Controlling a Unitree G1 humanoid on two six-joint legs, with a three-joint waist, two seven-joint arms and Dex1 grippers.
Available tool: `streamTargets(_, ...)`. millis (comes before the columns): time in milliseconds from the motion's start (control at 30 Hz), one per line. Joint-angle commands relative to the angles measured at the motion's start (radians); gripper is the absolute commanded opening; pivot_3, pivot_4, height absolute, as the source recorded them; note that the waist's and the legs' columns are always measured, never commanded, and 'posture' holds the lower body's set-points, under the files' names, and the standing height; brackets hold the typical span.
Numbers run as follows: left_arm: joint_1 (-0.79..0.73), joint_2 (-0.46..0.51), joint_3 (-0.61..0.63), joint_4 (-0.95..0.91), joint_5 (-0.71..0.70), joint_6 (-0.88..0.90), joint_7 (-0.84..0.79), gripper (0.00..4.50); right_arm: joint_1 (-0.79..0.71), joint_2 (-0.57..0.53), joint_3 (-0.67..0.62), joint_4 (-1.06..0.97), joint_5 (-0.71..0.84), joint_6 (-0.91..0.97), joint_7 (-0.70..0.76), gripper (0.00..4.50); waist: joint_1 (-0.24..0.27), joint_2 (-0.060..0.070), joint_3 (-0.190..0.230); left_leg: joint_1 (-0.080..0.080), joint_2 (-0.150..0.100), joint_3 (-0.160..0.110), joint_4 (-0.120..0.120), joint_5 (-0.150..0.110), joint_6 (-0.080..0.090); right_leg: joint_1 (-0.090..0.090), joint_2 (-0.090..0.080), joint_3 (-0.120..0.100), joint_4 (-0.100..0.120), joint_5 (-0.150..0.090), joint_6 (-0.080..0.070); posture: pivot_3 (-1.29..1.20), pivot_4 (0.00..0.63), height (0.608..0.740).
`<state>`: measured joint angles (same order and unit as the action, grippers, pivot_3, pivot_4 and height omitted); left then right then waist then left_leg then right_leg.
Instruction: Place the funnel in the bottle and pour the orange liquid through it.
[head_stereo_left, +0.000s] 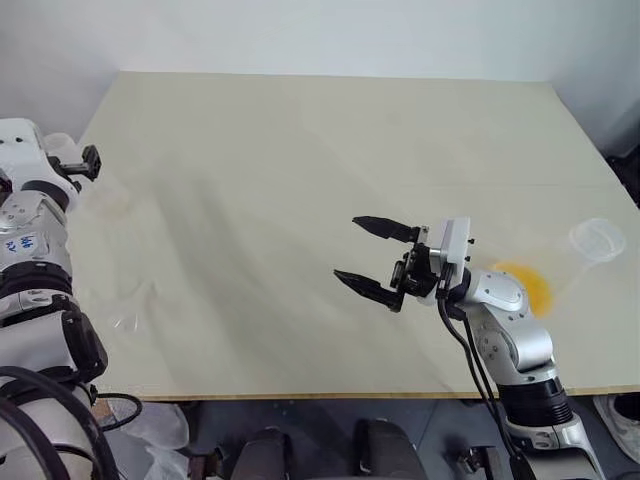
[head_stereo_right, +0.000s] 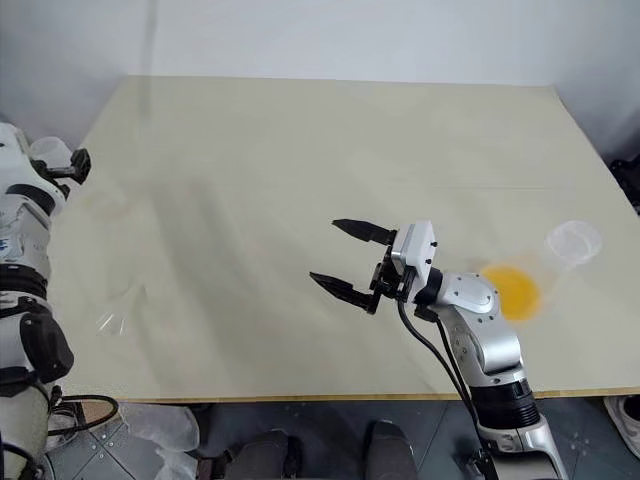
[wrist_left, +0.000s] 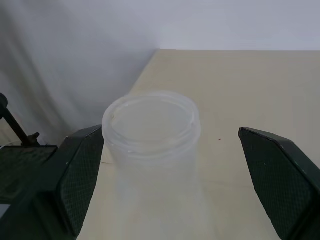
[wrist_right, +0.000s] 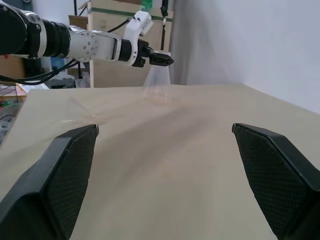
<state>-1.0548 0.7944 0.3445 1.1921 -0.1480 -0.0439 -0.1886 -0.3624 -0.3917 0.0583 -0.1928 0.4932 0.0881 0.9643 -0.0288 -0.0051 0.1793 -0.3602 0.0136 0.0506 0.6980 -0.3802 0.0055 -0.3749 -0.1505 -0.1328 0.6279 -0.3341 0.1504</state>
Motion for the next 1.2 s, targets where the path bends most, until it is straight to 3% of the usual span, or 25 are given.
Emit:
streamTargets(33, -0.039, 0.026, 0.000, 0.026, 0.013, -0.033, 0.011, 4.50, 0.012, -0.001, -0.029, -0.045, 0.013, -0.013, -0.017, 4.48, -0.002, 0.000, 0.000, 0.000, 0.000, 0.000, 0.000, 0.000, 0.000, 0.000, 0.000, 0.000, 0.000, 0.000, 0.000, 0.00, 0.150, 0.740)
streamTargets(433, -0.050, 0.030, 0.005, 0.052, 0.017, -0.051, 0.028, 4.50, 0.032, 0.000, -0.029, -0.050, 0.009, -0.025, -0.037, 4.48, -0.001, -0.001, 0.000, 0.000, 0.000, 0.000, 0.000, 0.000, 0.000, 0.000, 0.000, 0.000, 0.000, 0.000, 0.000, 0.00, 0.150, 0.740)
streamTargets(667, -0.047, 0.035, 0.009, 0.058, 0.015, -0.057, 0.031, 2.46, 0.031, 0.002, -0.026, -0.043, 0.006, -0.033, -0.041, 4.50, -0.001, -0.001, 0.000, 0.000, 0.000, 0.000, 0.000, 0.000, 0.000, 0.000, 0.000, 0.000, 0.001, 0.000, 0.000, 0.00, 0.150, 0.740)
streamTargets(800, -0.043, 0.029, 0.025, 0.048, -0.003, -0.092, 0.003, 2.32, 0.037, 0.001, -0.027, -0.043, 0.005, -0.041, -0.042, 4.50, -0.001, -0.001, 0.000, 0.000, 0.000, 0.000, 0.000, 0.000, 0.000, 0.000, 0.000, 0.000, 0.001, 0.000, 0.000, 0.00, 0.150, 0.740)
streamTargets(1000, -0.035, 0.011, 0.071, -0.008, -0.072, -0.205, -0.174, 2.32, 0.060, -0.019, -0.050, -0.070, 0.004, -0.045, -0.054, 4.50, 0.000, -0.001, 0.000, 0.000, 0.000, 0.000, 0.001, 0.000, 0.000, 0.000, 0.000, 0.000, 0.001, 0.000, 0.000, 0.00, 0.150, 0.740)
streamTargets(1200, -0.019, -0.112, -0.031, -0.300, -0.180, -0.084, -0.638, 2.32, 0.158, -0.114, -0.167, -0.174, 0.031, -0.014, -0.080, 4.50, 0.020, -0.001, 0.000, -0.006, -0.001, -0.005, 0.004, 0.000, 0.000, -0.001, -0.001, -0.002, 0.000, 0.000, 0.000, 0.00, 0.150, 0.740)
